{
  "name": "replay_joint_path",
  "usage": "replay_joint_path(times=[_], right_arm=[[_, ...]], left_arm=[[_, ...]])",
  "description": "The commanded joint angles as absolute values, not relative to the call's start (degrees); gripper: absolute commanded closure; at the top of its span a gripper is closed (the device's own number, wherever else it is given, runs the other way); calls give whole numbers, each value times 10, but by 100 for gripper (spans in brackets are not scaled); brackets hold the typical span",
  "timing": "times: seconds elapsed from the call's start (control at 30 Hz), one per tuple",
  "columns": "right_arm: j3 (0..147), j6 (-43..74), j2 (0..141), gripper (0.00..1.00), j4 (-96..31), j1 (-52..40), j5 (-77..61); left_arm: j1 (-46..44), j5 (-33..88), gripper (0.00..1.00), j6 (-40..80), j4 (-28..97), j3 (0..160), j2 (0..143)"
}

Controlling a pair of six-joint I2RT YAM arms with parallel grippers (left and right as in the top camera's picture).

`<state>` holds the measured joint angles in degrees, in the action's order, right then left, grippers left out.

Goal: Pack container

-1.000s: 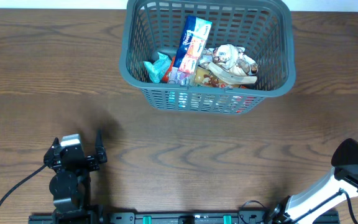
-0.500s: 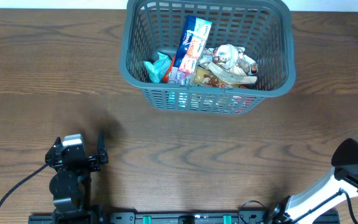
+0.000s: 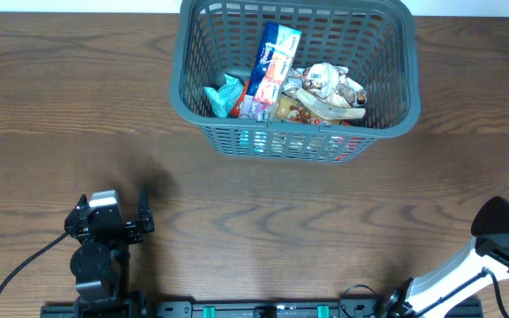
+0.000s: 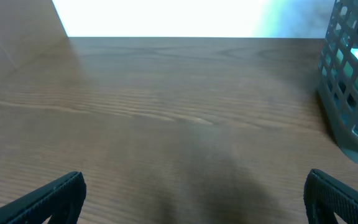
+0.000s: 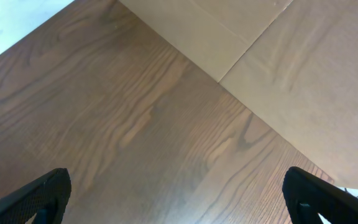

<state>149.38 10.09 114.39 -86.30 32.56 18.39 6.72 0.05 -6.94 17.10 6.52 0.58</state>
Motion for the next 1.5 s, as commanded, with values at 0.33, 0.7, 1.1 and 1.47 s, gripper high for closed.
replay_joint_path(times=[0.33, 0.7, 1.1, 1.47], right_arm=[[1491, 107, 1149, 1, -864, 329, 186], [1491, 107, 1076, 1, -864, 329, 186], [1278, 107, 882, 1, -792, 308, 199], [929, 107, 627, 1, -545, 172, 69]], left_arm=[[70, 13, 1, -75, 190, 57, 2], [70, 13, 1, -75, 190, 57, 2], [70, 13, 1, -75, 190, 57, 2], [70, 13, 1, -75, 190, 57, 2]])
